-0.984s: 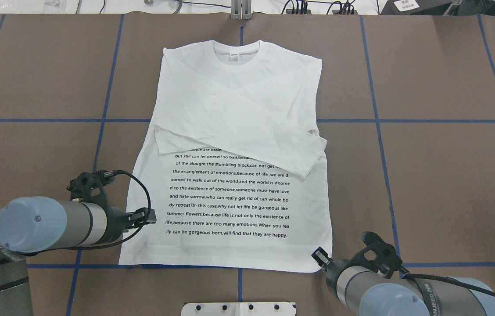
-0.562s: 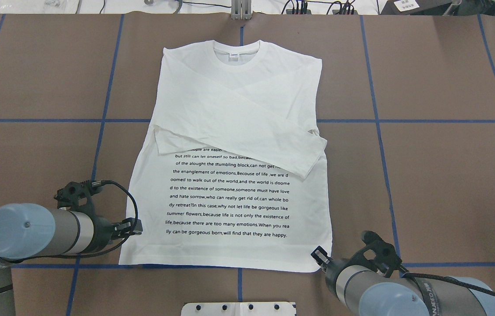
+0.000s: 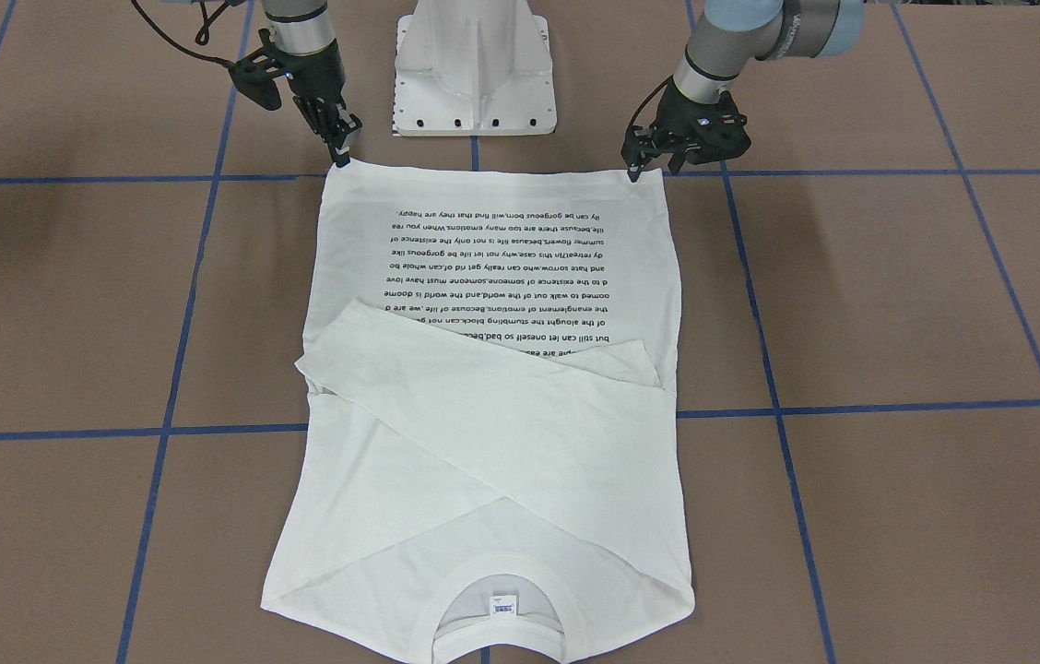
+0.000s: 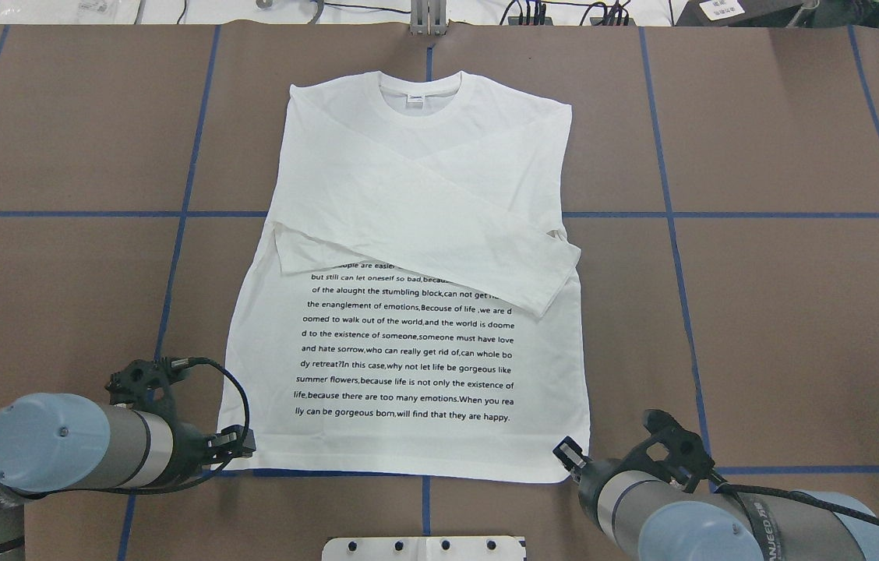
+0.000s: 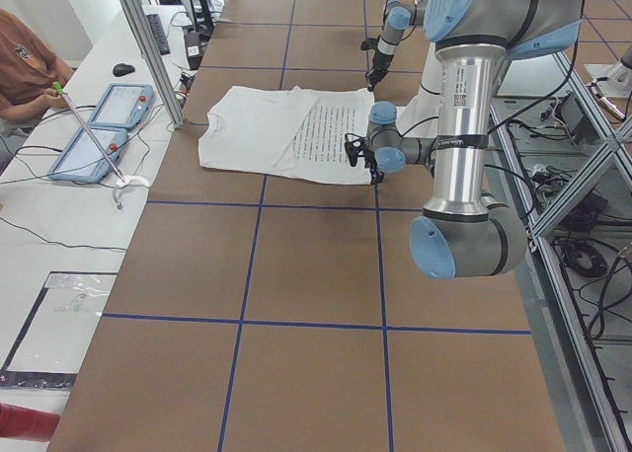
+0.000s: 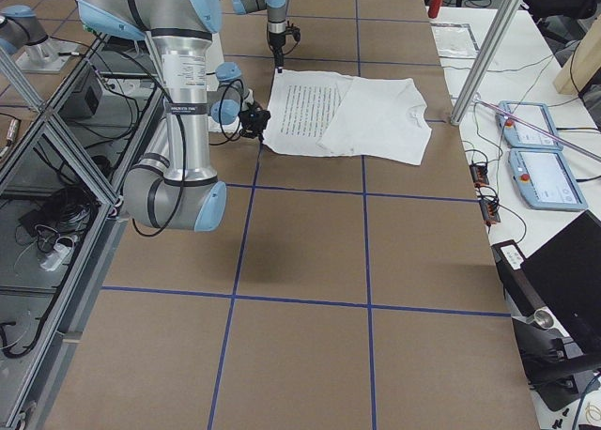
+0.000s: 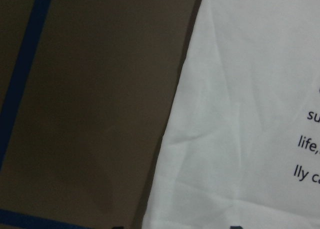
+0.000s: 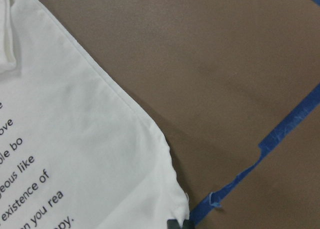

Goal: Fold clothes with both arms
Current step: 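Grasp both hem corners with the left and right grippers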

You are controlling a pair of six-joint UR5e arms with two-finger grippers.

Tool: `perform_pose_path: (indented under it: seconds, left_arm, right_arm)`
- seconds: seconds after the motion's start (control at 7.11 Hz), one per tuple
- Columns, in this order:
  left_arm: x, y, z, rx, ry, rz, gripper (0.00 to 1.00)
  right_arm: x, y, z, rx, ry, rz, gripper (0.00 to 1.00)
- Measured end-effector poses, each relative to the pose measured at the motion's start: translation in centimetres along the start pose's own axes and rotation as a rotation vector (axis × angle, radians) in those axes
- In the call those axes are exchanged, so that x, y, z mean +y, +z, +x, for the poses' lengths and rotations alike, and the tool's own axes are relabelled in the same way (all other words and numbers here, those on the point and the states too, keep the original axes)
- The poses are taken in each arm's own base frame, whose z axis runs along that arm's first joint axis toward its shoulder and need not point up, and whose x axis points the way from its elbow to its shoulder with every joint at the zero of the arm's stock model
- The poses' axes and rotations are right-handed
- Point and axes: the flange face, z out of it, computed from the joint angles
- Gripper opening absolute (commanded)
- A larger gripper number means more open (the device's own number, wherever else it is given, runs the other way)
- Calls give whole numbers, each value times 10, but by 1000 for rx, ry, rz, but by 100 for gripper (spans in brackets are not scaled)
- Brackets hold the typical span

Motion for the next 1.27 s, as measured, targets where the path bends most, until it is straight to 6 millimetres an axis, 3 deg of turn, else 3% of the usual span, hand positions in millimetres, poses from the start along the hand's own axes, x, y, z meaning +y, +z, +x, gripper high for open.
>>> perform_pose_path:
  seconds: [0.28, 0.42, 0.98, 1.27]
  left_arm:
    - [1, 3, -2, -6, -2, -1, 5]
    - [1, 3, -2, -9, -2, -1, 0]
    - [2, 1, -4, -10, -4, -11, 0]
    - [14, -20, 6, 18, 2, -88, 0]
  right_arm:
    - [0, -1, 0, -2, 0, -2, 0]
    - [0, -2, -1, -3, 1, -3, 0]
    - [2, -3, -3, -6, 2, -7, 0]
    - [-1, -10, -3, -10, 2, -12, 0]
